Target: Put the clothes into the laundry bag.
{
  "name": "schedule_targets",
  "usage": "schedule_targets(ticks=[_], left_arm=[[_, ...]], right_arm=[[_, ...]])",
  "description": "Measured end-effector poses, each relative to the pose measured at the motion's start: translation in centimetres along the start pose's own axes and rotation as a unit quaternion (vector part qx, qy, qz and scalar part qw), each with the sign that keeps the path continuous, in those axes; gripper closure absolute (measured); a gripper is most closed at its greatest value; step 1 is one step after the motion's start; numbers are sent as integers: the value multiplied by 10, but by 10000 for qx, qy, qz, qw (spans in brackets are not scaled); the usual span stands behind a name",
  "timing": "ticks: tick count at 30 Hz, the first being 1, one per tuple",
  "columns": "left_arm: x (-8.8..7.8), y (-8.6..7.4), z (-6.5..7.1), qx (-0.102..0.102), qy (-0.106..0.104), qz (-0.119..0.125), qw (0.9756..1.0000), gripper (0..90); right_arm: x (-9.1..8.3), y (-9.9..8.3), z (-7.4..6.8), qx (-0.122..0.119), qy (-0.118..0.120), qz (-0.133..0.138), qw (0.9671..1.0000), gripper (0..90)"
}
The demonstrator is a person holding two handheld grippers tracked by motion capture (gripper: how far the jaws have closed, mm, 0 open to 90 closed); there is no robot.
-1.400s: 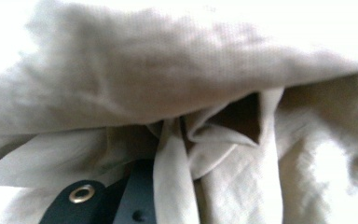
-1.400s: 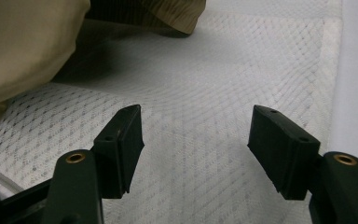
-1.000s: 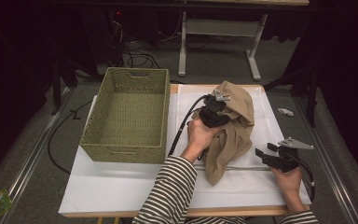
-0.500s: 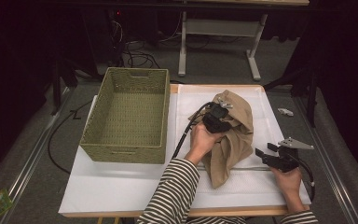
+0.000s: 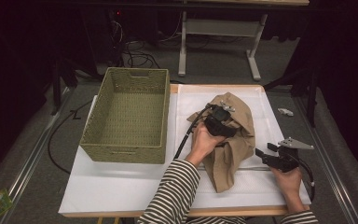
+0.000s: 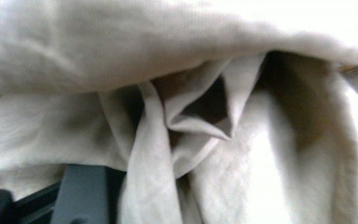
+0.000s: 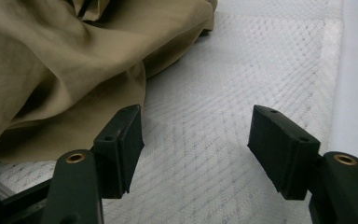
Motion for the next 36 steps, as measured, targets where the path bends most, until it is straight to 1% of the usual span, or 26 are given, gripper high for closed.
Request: schedule_targets(ticks=[1, 2, 3, 5, 7, 9, 12, 14, 18, 24, 26, 29, 34, 35, 36], left_arm=[[-1, 0, 0, -2, -24, -1, 10000, 343], [-2, 1, 1, 7, -38, 14, 10000, 343], [-4, 1, 1, 45, -29, 36, 10000, 325], [-6, 2, 3, 42, -78, 46, 10000, 294], [-9, 2, 7, 105, -31, 45, 9999, 259], [-11, 1, 9, 146, -3, 55, 9999, 243], [-16, -1, 10, 160, -20, 90, 9998, 234], [-19, -3, 10, 119, -82, 132, 9998, 226], [-23, -5, 11, 102, -110, 189, 9997, 214], [-31, -3, 15, 141, -174, 249, 9994, 185], [-33, -3, 16, 167, -177, 229, 9994, 178], [-35, -3, 16, 151, -213, 251, 9993, 165], [-39, -2, 15, 82, -304, 377, 9988, 153], [-39, -1, 15, 65, -292, 388, 9988, 152], [-39, -1, 15, 88, -257, 377, 9989, 150]], right_arm=[[0, 0, 0, 0, -2, -2, 10000, 354], [0, 0, 0, 0, -2, -2, 10000, 354], [0, 0, 0, -2, 0, -3, 10000, 354], [0, 0, 0, -5, 0, 1, 10000, 354], [0, 0, 0, -1, -1, -2, 10000, 354], [0, 0, 0, 14, 3, -4, 10000, 354], [0, 0, 0, 3, 4, 0, 10000, 354], [0, 0, 0, 3, 4, 1, 10000, 354], [0, 0, 0, -2, -2, 1, 10000, 354], [0, 0, 0, -1, 0, -5, 10000, 354], [0, 0, 0, -3, -2, -5, 10000, 354], [0, 0, 0, -2, -2, -3, 10000, 355], [0, 0, 0, -1, -2, -3, 10000, 355], [0, 0, 0, -4, 0, -4, 10000, 355], [0, 0, 0, -3, 1, -6, 10000, 355]])
Point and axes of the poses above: each handheld gripper's, and its own axes: x roughly forward along the jaws, y roughly out of its top, z roughly to its right, the point moved 2 cm from there along x, roughly forward along the jaws, and after that the axes turned 10 degrees about -y, right-handed, at the moved point
